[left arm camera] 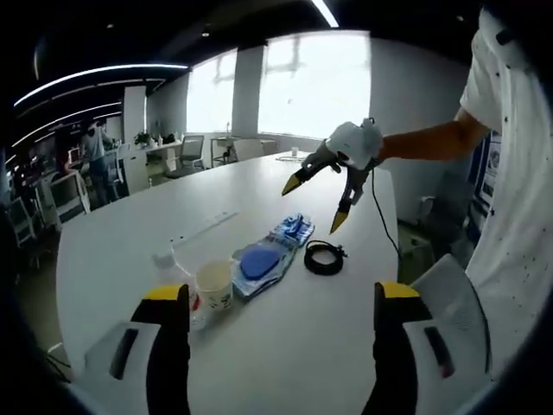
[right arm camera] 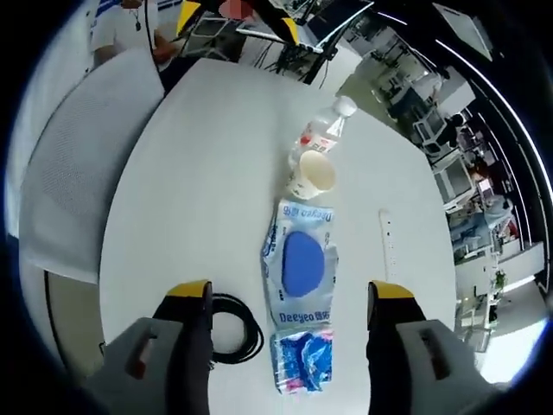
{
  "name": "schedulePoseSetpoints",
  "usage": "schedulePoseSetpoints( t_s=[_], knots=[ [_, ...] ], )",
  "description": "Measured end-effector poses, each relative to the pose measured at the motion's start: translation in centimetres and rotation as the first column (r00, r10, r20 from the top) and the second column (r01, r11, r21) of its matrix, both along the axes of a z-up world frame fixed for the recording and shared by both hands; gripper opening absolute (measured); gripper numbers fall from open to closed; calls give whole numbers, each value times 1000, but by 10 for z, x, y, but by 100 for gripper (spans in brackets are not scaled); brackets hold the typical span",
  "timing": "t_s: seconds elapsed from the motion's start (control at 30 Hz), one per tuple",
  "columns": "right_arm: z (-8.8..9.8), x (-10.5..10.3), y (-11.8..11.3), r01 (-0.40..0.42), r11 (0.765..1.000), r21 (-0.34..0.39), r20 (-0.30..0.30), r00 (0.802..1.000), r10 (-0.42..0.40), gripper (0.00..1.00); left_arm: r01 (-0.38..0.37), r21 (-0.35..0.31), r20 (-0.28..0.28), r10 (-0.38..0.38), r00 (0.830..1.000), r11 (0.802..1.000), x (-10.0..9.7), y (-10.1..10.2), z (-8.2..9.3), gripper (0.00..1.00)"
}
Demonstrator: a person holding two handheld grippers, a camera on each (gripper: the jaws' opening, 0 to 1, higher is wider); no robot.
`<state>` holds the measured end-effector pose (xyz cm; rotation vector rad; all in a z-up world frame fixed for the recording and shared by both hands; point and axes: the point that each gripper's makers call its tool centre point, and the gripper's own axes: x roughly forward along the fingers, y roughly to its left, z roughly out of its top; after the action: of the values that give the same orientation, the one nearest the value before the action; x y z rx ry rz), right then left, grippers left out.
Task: Arrange the tabletop items into an orderly group along one side of the table until the central work area is clear of visible clutter.
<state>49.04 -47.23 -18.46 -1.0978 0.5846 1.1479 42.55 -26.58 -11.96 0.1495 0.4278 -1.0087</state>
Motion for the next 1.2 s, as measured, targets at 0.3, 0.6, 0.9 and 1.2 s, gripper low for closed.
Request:
schedulePoseSetpoints(
  t_s=[0.3,0.6,0.9,1.2],
  knots=[
    [8,-24,-40,101,993,58,1,995,-101,74,5,19,11,-5,1000,1000,-7,-15,3,93],
    [15,-46,-74,183,977,113,-9,983,-183,75,5,39,26,-6,1000,999,-14,-30,5,95],
    [20,-69,-100,270,942,199,-45,963,-267,78,4,61,29,-6,1000,998,-21,-46,3,97],
    [9,-97,-117,364,891,272,-115,931,-345,83,-17,66,20,16,1000,998,-31,-54,-2,97]
  ],
)
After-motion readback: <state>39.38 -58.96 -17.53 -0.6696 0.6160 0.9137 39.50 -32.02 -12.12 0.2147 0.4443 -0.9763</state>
